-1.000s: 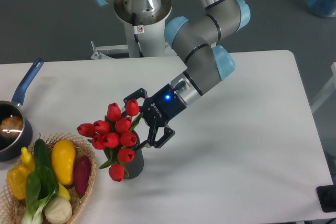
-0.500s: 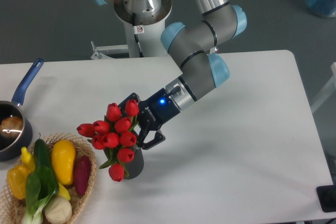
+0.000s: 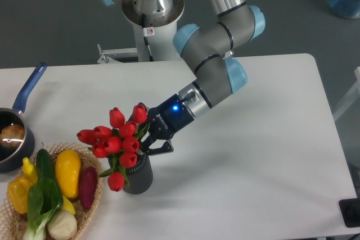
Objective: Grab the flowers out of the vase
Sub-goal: 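Lower the gripper around the tulip stems and close it, then lift the gripped tulips up out of the grey vase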
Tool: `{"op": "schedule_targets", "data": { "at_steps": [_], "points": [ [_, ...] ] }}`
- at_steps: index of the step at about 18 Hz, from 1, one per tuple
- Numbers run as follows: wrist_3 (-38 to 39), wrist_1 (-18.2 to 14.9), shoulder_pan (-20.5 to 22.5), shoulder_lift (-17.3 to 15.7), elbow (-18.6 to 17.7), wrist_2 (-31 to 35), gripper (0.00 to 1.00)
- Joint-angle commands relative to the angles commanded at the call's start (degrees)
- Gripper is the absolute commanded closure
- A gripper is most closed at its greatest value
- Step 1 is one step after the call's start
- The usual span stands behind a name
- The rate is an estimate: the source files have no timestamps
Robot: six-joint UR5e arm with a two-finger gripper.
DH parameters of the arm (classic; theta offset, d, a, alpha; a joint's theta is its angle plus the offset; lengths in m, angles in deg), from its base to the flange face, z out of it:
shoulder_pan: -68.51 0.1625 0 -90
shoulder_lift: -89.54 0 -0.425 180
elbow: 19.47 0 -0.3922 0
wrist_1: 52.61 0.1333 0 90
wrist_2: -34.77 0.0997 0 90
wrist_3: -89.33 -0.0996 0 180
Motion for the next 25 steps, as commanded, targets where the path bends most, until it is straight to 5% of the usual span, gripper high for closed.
{"op": "schedule_targets", "data": {
  "at_steps": [25],
  "points": [
    [16.2,-0.1,2.6,-5.5,6.4,-10.3,0.63]
  ]
}}
